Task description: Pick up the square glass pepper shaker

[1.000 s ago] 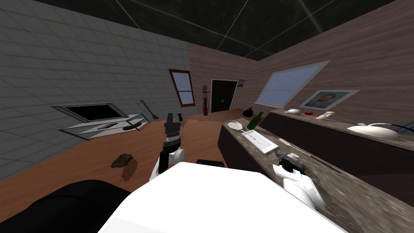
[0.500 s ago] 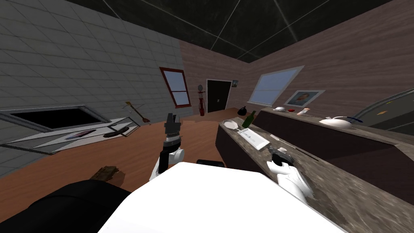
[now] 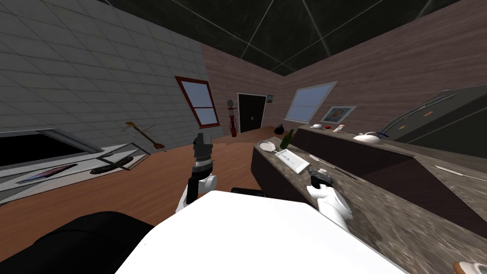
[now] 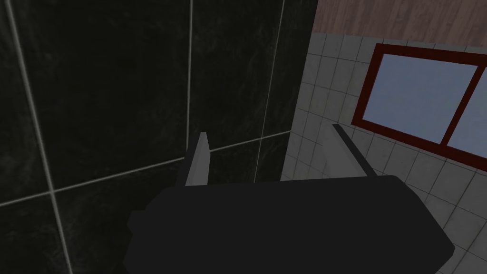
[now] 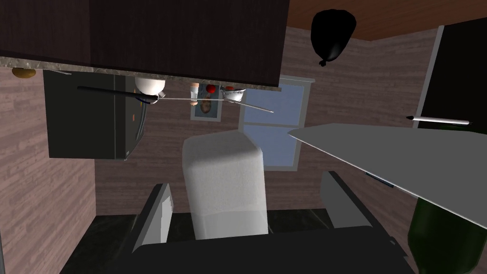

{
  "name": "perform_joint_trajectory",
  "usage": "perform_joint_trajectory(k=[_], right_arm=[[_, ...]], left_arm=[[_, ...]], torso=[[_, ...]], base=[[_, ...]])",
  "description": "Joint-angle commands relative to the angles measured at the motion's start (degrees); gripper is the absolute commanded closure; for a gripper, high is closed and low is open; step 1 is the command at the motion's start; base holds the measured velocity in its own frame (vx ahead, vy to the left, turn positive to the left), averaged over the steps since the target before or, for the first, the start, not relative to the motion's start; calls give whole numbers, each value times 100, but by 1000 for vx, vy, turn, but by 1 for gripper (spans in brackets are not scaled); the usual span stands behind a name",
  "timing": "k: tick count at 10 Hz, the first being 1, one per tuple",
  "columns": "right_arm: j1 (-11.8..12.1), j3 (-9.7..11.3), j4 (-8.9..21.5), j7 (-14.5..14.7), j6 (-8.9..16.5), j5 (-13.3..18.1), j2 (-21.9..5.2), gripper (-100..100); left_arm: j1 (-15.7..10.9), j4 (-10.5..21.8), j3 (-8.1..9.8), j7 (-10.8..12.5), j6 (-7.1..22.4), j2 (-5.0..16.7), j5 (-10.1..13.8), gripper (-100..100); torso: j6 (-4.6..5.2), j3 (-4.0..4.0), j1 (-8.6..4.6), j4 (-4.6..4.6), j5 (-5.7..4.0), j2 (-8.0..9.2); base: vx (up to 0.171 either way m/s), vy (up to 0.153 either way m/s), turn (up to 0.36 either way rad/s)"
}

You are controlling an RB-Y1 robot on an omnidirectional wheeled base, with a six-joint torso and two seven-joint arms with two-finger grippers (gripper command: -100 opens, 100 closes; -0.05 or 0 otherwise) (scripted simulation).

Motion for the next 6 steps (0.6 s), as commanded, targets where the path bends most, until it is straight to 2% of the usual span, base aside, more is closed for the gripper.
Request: perform_joint_trajectory(k=[1,2,3,5,6], right_arm=[[38,286,-129,-286,72,286,49,-100],[38,261,-129,-401,72,595,49,-100],[38,410,-129,-559,72,658,49,-100],[38,410,-129,-810,72,658,49,-100],[15,694,-379,-1011,210,937,205,-100]], left_arm=[[0,0,0,0,0,0,0,0],[0,0,0,0,0,0,0,0],[-1,0,-1,0,0,0,0,0],[-2,0,-1,0,0,0,0,0],[-2,0,-1,0,0,0,0,0]], torso=[[0,0,0,0,0,0],[2,-7,0,-4,-1,-10],[-5,-1,6,-1,1,1],[-6,12,7,4,1,22],[-5,14,6,5,1,26]], base=[[95,-26,-463],[49,6,-129],[8,7,41],[-10,2,13],[61,-27,-383]])
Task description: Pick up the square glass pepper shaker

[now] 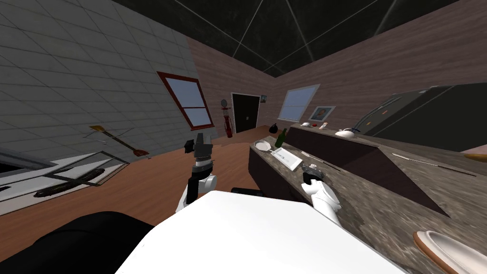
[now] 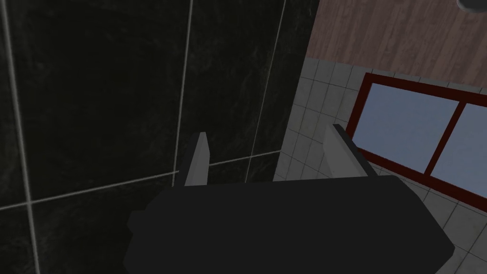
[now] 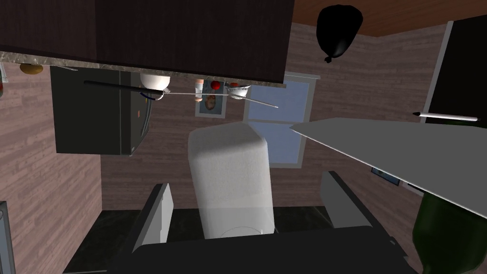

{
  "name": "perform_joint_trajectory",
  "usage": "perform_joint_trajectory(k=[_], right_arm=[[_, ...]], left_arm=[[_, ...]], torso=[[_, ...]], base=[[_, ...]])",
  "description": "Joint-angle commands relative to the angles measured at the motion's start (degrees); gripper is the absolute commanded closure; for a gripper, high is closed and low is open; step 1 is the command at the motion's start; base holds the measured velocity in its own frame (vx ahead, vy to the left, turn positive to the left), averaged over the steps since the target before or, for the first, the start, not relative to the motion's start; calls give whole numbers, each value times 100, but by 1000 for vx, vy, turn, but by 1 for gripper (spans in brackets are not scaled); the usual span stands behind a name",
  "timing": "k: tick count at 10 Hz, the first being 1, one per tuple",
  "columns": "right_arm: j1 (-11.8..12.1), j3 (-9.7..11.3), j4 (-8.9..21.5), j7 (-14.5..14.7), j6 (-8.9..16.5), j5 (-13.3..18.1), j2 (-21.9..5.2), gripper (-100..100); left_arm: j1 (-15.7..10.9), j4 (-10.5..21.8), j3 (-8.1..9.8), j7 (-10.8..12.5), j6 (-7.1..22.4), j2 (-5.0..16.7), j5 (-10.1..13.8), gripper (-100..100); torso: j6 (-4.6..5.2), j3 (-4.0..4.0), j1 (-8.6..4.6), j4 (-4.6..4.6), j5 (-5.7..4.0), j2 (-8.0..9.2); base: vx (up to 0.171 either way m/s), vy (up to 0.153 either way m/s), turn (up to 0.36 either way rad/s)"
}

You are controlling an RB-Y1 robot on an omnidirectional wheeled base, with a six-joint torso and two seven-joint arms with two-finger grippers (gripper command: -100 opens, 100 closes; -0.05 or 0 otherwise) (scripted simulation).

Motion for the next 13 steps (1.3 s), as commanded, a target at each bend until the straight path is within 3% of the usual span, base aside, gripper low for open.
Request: perform_joint_trajectory(k=[1,4,5,6,7,8,9,11,12,13], right_arm=[[10,286,-126,-286,60,286,75,-100],[10,377,-126,-781,60,631,75,-100],[-13,650,-376,-948,198,859,231,-100],[-13,601,-376,-1128,198,1227,231,-100],[-13,709,-376,-1303,198,1408,231,-100],[-13,880,-376,-1467,198,1408,231,-100],[-13,916,-376,-1631,198,1408,231,-100],[26,976,-412,-1510,254,1262,201,-100],[22,969,-409,-1538,246,1281,204,100],[27,957,-413,-1534,256,1280,191,100]], left_arm=[[0,0,0,0,0,0,0,0],[-2,0,-1,0,0,0,0,0],[-2,0,-1,0,0,0,0,0],[0,0,0,0,0,0,0,0],[-1,0,-1,0,0,0,0,0],[-2,0,-1,0,0,0,0,0],[-2,0,-1,0,0,0,0,0],[-3,1,-1,0,0,0,0,0],[-3,0,-1,0,0,0,0,0],[-2,1,-1,0,0,0,0,0]], torso=[[0,0,0,0,0,0],[-9,2,6,0,0,5],[-8,7,4,2,0,14],[-2,-2,6,-1,1,-4],[-4,-7,4,-3,1,-10],[-8,-2,7,-2,0,-1],[-10,4,8,1,1,10],[-9,10,2,3,-1,19],[-9,9,2,3,-2,18],[-24,6,6,1,-9,14]], base=[[87,-7,-406],[25,4,-14],[66,-6,-343],[84,-4,-335],[42,8,-146],[6,11,-28],[0,0,0],[-1,-2,5],[-1,0,-15],[0,0,0]])
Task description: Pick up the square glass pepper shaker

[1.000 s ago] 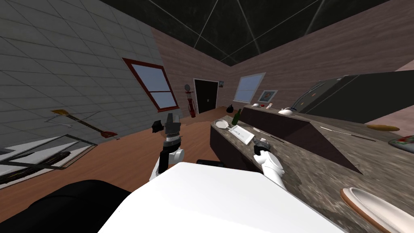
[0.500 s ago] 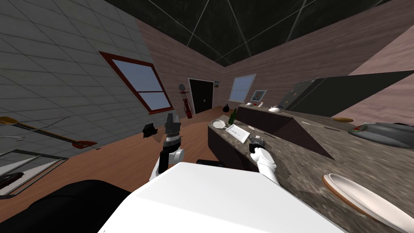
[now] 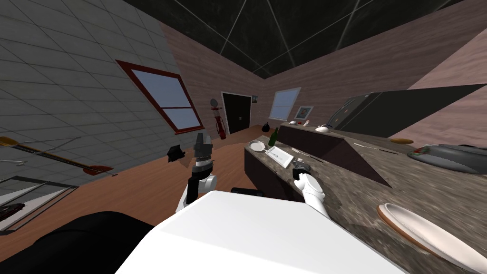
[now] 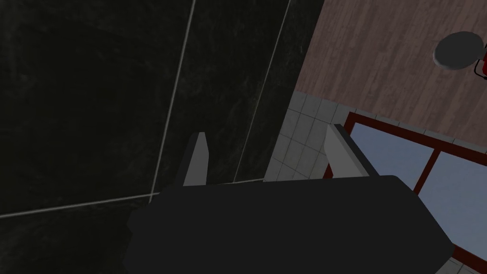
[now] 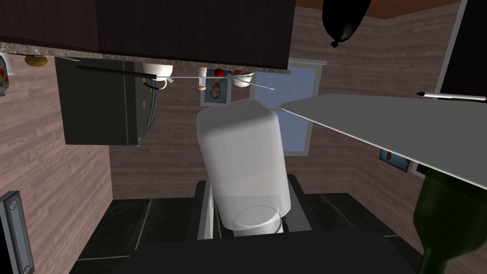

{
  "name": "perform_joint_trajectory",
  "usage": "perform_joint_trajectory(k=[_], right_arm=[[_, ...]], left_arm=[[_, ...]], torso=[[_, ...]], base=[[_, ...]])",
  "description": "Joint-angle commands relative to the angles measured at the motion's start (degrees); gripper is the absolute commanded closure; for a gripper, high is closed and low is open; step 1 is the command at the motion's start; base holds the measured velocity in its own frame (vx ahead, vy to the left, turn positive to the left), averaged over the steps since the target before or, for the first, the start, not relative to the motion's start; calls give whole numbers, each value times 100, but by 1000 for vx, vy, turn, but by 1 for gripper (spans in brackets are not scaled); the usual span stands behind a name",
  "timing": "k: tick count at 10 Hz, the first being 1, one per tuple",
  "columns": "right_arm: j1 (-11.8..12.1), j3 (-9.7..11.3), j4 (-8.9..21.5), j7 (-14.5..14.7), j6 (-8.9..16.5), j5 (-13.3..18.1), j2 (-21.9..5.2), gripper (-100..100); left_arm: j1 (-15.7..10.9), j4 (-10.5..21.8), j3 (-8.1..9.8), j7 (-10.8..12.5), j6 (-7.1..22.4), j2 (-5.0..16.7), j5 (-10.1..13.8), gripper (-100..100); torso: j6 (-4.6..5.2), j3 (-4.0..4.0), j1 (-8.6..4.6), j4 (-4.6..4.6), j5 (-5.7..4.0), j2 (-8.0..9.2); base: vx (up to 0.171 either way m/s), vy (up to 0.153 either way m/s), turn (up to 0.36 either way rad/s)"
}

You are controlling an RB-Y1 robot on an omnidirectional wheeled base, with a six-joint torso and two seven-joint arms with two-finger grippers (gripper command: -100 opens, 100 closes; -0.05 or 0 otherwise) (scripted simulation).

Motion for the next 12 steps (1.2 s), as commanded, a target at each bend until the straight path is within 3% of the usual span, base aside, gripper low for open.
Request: perform_joint_trajectory(k=[1,3,4,5,6,7,8,9,10,11,12], right_arm=[[0,0,0,0,0,0,0,100],[-2,3,-1,2,-3,1,0,100],[-2,4,-1,3,-4,2,0,0],[-14,-282,285,290,-201,-285,-113,100],[-14,-579,291,269,-201,-106,-113,100],[-14,-579,291,370,-201,-155,-113,100],[-14,-579,291,599,-201,-549,-113,100],[-14,-579,291,751,-201,-651,-113,100],[9,-880,540,923,-338,-812,-269,100],[9,-1015,540,1080,-338,-1015,-269,100],[9,-1117,540,1236,-338,-1028,-269,100]], left_arm=[[0,0,0,0,0,0,0,0],[0,0,0,0,0,0,0,0],[0,0,0,0,0,0,0,0],[0,0,0,0,0,0,0,0],[-2,0,-1,0,0,0,0,0],[-2,1,-1,0,1,0,0,0],[0,0,0,0,0,0,0,0],[0,0,0,0,0,0,0,0],[1,0,1,0,0,0,0,0],[-1,0,0,0,0,0,0,0],[-2,1,0,0,1,0,0,0]], torso=[[0,0,0,0,0,0],[4,-1,-6,-1,-2,-1],[5,-1,-7,-1,-2,-2],[5,-1,-8,-1,-2,-2],[-6,0,-23,-11,-25,14],[-16,-4,-36,-13,-35,9],[-7,-11,-40,-17,-34,-3],[1,-19,-44,-21,-36,-16],[-2,-24,-45,-23,-38,-26],[-13,-19,-50,-23,-43,-14],[-26,-21,-64,-25,-57,-15]], base=[[0,0,0],[0,0,0],[0,0,0],[-76,-6,302],[-98,-4,404],[-49,-3,179],[-8,-5,-18],[8,0,-39],[-55,7,302],[-97,4,422],[-59,3,167]])
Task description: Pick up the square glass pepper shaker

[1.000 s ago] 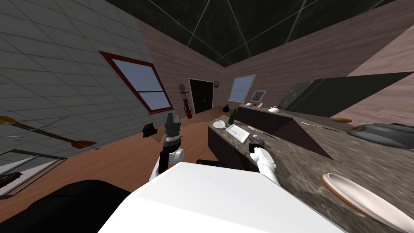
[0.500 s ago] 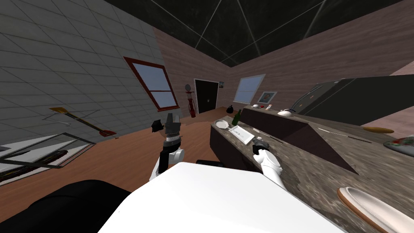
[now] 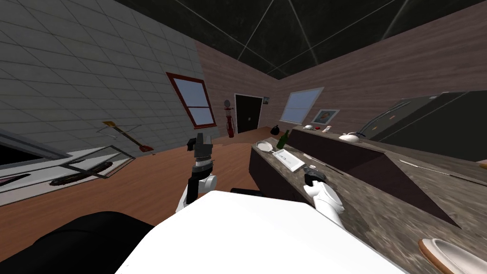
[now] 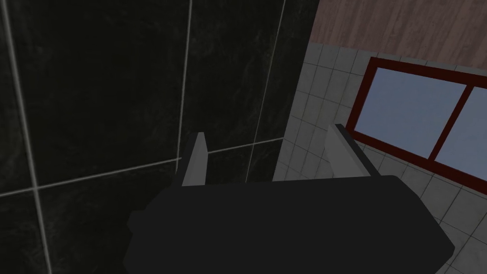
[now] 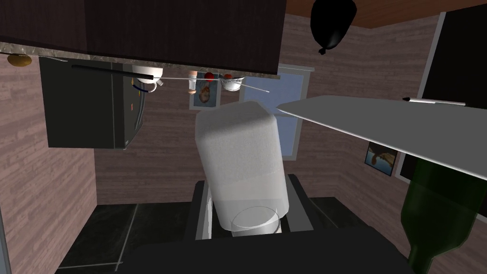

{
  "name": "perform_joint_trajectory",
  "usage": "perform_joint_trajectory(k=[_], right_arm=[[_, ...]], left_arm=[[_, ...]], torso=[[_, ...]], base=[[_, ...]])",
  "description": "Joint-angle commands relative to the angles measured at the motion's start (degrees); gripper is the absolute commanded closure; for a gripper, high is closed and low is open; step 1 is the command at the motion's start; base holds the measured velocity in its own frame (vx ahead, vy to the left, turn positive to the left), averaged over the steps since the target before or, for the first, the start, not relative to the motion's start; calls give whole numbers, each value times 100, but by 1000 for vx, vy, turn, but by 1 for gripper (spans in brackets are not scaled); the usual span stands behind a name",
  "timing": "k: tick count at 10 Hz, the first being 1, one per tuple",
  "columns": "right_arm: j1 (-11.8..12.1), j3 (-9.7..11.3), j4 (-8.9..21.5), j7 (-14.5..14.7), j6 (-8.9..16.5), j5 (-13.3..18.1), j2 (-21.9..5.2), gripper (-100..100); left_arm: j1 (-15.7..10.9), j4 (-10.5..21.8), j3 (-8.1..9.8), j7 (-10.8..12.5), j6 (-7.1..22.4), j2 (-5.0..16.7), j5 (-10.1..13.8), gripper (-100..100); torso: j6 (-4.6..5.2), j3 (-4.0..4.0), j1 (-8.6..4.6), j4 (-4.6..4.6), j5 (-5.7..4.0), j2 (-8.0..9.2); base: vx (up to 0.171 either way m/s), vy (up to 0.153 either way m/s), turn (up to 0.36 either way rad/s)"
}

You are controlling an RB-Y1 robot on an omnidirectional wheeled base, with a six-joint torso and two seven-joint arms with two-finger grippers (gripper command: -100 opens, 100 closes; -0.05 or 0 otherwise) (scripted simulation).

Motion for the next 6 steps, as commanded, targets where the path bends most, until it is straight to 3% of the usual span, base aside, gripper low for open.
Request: perform_joint_trajectory(k=[1,3,4,5,6], right_arm=[[11,-42,-15,286,46,-286,4,100],[11,-42,-15,502,46,-474,4,100],[34,-340,235,734,-92,-704,-152,100],[34,-581,235,919,-92,-693,-152,100],[34,-581,235,1136,-92,-722,-152,100]], left_arm=[[0,0,0,0,0,0,0,0],[1,0,0,0,0,0,0,0],[1,0,0,0,0,0,0,0],[-1,0,-1,0,0,0,0,0],[-1,0,0,0,0,0,0,0]], torso=[[0,0,0,0,0,0],[4,-16,-5,-6,-3,-26],[0,-19,-5,-7,-4,-32],[-12,-13,-6,-6,-10,-20],[-12,-12,-21,-8,-18,-14]], base=[[-12,3,-23],[9,3,-26],[-48,14,335],[-85,12,374],[-61,9,162]])
